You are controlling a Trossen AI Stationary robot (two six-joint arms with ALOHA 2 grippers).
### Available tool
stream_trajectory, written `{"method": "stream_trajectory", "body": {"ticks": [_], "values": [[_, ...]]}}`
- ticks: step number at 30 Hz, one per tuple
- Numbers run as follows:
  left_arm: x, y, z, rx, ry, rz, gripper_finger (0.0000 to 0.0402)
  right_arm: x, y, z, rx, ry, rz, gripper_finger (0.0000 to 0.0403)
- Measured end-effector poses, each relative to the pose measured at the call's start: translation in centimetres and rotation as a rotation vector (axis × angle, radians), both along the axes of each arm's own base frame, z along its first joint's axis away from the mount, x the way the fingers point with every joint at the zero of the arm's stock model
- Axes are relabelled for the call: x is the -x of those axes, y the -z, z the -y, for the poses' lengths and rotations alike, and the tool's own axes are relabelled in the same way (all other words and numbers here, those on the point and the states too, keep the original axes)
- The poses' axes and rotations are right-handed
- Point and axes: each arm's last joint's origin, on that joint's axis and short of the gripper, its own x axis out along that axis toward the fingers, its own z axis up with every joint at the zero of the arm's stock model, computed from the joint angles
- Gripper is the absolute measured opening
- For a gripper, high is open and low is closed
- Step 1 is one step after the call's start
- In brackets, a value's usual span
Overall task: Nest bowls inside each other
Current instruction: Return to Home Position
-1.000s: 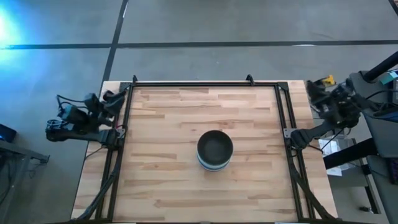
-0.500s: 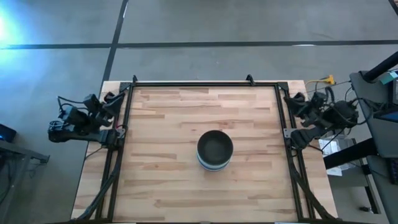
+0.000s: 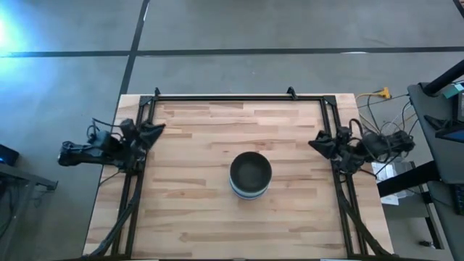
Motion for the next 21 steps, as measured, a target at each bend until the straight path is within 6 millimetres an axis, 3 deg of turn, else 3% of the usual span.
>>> {"method": "stream_trajectory", "body": {"ticks": [4, 10, 15, 21], "values": [[-0.9, 2.3, 0.3, 0.064, 0.111, -0.036, 0.0124, -0.6, 2.0, 0.1, -0.052, -0.018, 0.113, 0.0038], [-2.0, 6.1, 0.5, 0.170, 0.160, -0.131, 0.0124, -1.0, 2.7, 0.5, -0.058, -0.009, 0.060, 0.0038], [-2.2, 7.4, 0.7, 0.201, 0.220, -0.268, 0.0124, -1.3, 3.5, 0.5, -0.032, 0.007, -0.031, 0.0038], [-2.4, 7.8, 0.8, 0.088, 0.254, -0.350, 0.0124, -1.7, 5.3, 0.4, 0.017, 0.013, -0.217, 0.0038]]}}
